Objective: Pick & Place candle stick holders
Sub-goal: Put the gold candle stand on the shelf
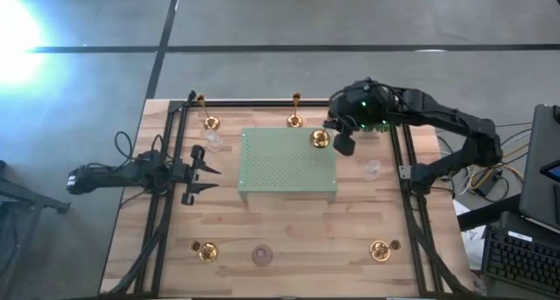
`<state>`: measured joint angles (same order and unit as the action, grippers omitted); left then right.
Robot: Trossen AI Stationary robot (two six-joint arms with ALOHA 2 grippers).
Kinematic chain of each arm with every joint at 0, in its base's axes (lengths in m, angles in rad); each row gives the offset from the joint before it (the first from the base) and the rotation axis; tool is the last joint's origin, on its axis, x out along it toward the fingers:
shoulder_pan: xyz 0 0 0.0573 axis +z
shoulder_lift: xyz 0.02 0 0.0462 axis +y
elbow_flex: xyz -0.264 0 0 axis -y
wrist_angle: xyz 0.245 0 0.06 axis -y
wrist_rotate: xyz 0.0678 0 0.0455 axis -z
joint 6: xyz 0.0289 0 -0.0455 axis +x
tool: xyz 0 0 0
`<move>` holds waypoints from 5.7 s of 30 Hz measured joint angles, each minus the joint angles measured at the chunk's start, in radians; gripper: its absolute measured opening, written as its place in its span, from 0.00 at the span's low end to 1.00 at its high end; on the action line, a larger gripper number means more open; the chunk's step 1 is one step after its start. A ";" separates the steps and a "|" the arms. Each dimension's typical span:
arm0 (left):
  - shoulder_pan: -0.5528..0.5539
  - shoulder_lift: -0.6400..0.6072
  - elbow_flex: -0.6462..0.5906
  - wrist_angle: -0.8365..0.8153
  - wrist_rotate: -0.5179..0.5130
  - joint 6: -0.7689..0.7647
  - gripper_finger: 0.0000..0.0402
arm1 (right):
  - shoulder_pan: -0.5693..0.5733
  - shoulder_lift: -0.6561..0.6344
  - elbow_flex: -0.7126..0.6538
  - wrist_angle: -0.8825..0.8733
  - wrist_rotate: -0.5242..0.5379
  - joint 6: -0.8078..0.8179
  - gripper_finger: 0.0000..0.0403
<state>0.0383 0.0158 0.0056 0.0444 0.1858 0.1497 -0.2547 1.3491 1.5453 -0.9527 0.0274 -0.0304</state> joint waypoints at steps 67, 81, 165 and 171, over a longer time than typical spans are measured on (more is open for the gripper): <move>0.000 0.000 0.000 0.000 0.000 0.000 0.44 | -0.115 0.237 0.085 0.073 -0.141 -0.130 0.03; 0.000 0.000 0.000 0.000 0.000 0.000 0.44 | -0.115 0.212 0.080 0.026 -0.171 -0.079 0.03; 0.000 0.000 0.000 0.000 0.000 0.000 0.44 | -0.115 0.219 0.068 0.092 -0.185 -0.057 0.52; 0.000 0.000 0.000 0.000 0.000 0.000 0.44 | -0.118 0.211 0.105 0.019 -0.163 -0.059 0.61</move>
<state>0.0383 0.0157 0.0058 0.0442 0.1860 0.1495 -0.3725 1.5605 1.6507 -0.9334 -0.1356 -0.0896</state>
